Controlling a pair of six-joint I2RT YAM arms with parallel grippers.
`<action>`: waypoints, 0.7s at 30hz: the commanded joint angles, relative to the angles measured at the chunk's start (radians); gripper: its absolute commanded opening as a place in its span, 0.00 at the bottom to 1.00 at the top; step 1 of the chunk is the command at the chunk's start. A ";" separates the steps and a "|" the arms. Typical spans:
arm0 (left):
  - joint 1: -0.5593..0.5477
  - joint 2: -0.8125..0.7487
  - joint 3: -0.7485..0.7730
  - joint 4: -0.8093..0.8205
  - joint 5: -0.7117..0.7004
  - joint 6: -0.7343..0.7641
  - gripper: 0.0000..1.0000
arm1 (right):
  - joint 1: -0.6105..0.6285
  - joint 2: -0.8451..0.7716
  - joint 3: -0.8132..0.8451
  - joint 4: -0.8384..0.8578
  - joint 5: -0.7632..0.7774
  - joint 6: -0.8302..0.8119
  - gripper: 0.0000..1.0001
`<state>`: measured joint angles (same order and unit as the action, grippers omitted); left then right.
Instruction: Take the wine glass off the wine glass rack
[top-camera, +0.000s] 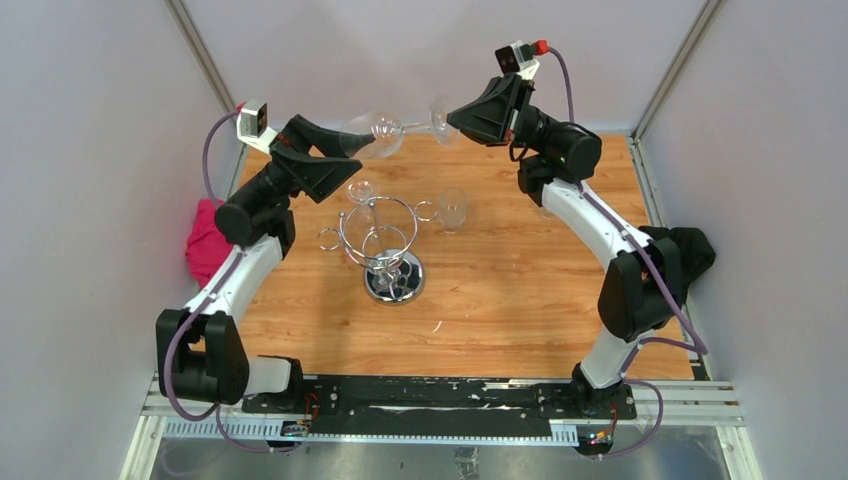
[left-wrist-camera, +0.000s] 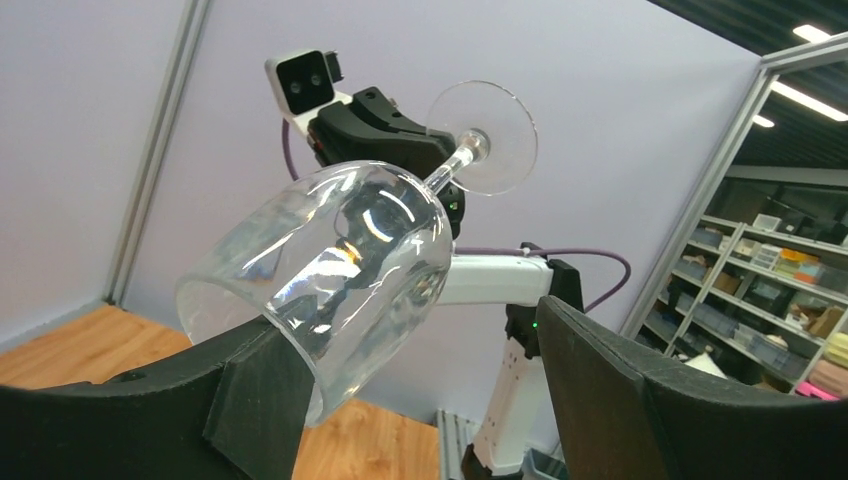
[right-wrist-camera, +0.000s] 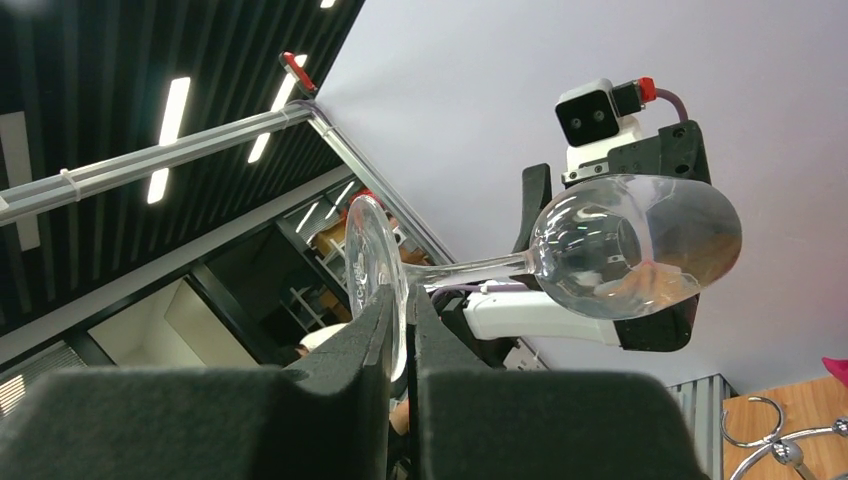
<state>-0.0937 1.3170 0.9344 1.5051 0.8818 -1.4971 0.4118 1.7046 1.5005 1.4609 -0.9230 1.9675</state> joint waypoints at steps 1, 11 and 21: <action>-0.011 -0.068 -0.013 0.086 0.008 -0.013 0.80 | 0.022 0.030 0.016 0.077 0.010 0.004 0.00; -0.021 -0.118 -0.005 0.083 0.003 -0.024 0.54 | 0.106 0.099 -0.005 0.099 -0.008 0.023 0.00; -0.021 -0.130 -0.020 0.083 0.006 -0.032 0.30 | 0.140 0.121 0.000 0.110 -0.020 0.030 0.00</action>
<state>-0.0803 1.2190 0.9085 1.4986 0.8513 -1.5124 0.4992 1.7794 1.5009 1.5730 -0.8356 2.0663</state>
